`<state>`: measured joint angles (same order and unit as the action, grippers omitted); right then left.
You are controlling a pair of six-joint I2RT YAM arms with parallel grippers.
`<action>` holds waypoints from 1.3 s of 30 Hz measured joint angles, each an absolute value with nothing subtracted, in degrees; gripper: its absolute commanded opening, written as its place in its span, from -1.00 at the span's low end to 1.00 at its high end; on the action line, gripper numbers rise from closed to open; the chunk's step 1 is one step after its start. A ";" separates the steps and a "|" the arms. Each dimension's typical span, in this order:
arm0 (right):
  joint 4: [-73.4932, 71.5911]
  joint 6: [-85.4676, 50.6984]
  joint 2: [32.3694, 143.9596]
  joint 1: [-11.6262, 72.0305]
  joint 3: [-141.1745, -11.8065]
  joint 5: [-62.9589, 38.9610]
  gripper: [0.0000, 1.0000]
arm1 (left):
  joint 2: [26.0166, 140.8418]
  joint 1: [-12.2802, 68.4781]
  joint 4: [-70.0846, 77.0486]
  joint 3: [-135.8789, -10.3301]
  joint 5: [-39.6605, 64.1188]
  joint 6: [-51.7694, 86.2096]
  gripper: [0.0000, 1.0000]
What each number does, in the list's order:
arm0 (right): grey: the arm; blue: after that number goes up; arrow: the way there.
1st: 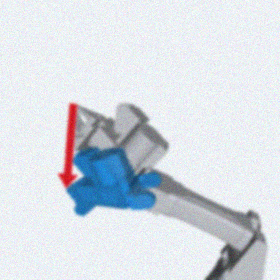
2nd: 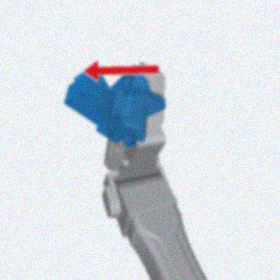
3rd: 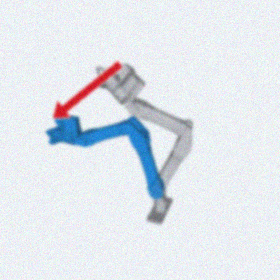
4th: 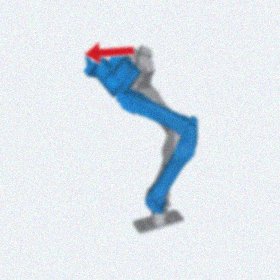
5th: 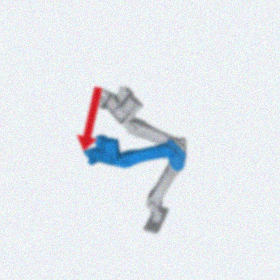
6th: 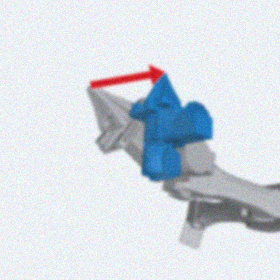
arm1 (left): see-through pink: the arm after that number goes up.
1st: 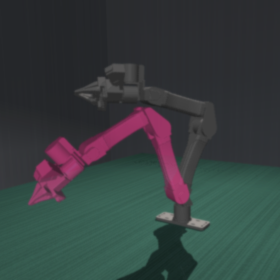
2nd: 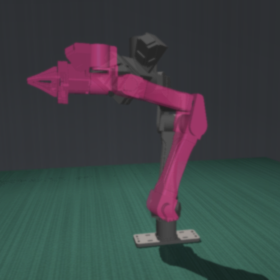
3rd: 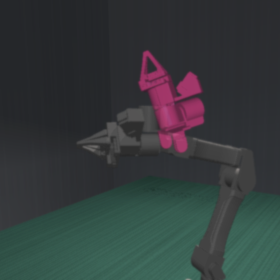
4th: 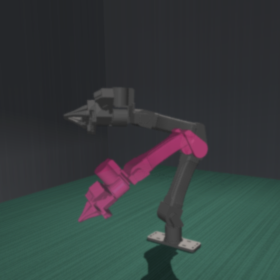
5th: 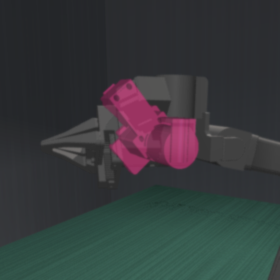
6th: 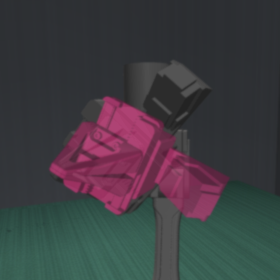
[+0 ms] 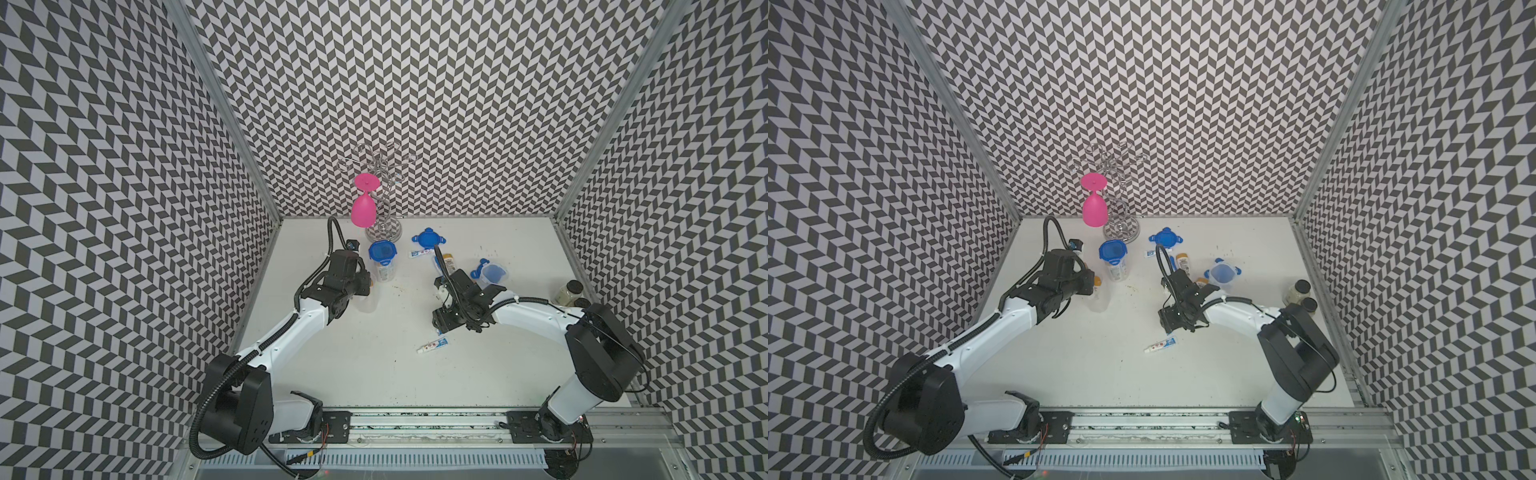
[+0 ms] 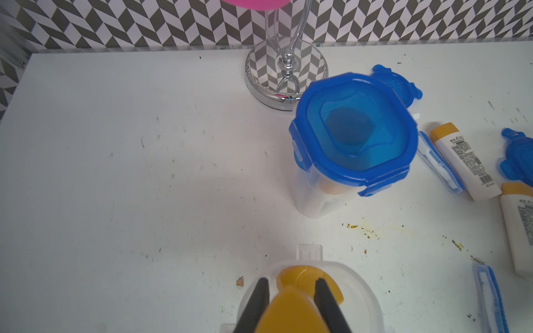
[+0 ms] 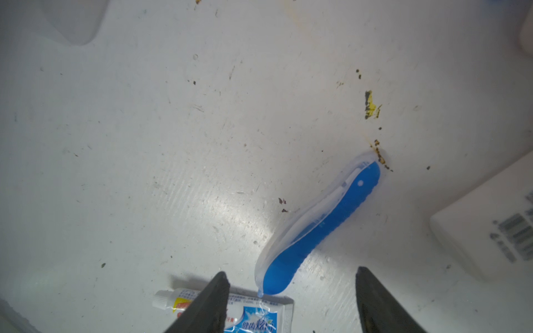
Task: Pack away toiletry kits
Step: Place the toiletry item into the container, then pick up the toiletry item from the center of the board.
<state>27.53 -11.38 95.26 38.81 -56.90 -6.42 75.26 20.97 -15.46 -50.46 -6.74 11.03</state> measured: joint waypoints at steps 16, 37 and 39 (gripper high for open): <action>23.27 -10.02 100.44 38.81 -57.08 -3.53 -0.14 | 74.59 20.97 -14.63 -48.34 -6.76 12.69 -0.16; 20.40 -4.16 90.98 38.81 -51.99 -4.32 -0.98 | 63.09 20.97 -17.43 -51.31 4.99 12.73 0.87; 19.09 -3.62 87.90 38.81 -51.55 -5.15 -0.98 | 63.40 20.97 -17.50 -51.70 8.64 13.19 0.94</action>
